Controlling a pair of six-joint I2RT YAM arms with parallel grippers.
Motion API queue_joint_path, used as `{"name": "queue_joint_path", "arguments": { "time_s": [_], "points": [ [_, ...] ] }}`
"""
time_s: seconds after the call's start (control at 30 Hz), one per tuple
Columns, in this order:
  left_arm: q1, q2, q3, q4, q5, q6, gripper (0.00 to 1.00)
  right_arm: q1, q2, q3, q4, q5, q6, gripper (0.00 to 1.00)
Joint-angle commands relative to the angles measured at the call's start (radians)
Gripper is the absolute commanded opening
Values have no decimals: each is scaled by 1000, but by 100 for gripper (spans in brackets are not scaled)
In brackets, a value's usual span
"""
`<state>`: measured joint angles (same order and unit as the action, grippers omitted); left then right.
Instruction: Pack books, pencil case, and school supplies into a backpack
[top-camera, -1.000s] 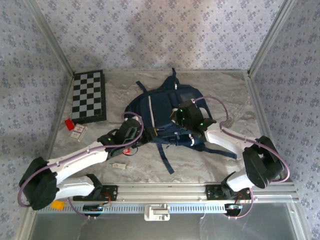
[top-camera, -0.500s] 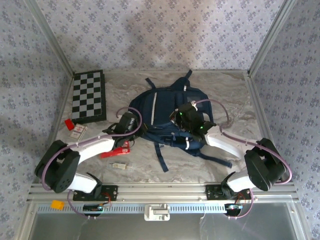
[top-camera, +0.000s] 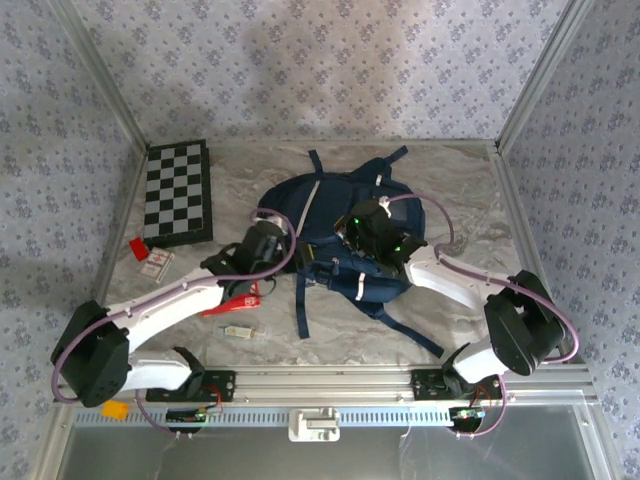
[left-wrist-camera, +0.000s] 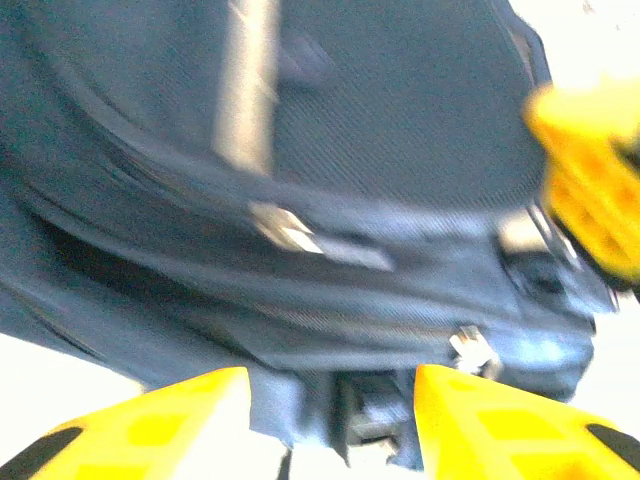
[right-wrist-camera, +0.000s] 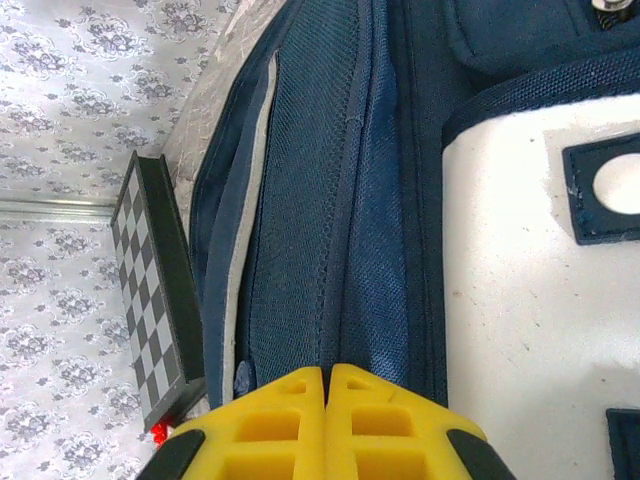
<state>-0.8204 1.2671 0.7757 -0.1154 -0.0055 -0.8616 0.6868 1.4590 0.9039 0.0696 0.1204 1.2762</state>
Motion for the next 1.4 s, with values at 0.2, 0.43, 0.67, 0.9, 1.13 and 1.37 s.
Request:
{"name": "queue_joint_path", "arguments": {
  "time_s": [0.2,0.43,0.67,0.9,1.13,1.37],
  "points": [
    [-201,134,144,-86,-197,123,46,-19,-15,42,99,24,37,0],
    [-224,262,188,5,-268,220,47,-22,-3,55,90,17,32,0],
    [-238,366,252,-36,-464,157,50,-23,15,63,94,12,49,0],
    [-238,351,242,20,-471,232,29,-31,24,66,89,-1,42,0],
    [-225,342,242,56,-354,348,25,-30,27,59,95,-1,44,0],
    [-201,370,278,64,-328,400,21,-28,31,58,89,0,39,0]
  ]
}}
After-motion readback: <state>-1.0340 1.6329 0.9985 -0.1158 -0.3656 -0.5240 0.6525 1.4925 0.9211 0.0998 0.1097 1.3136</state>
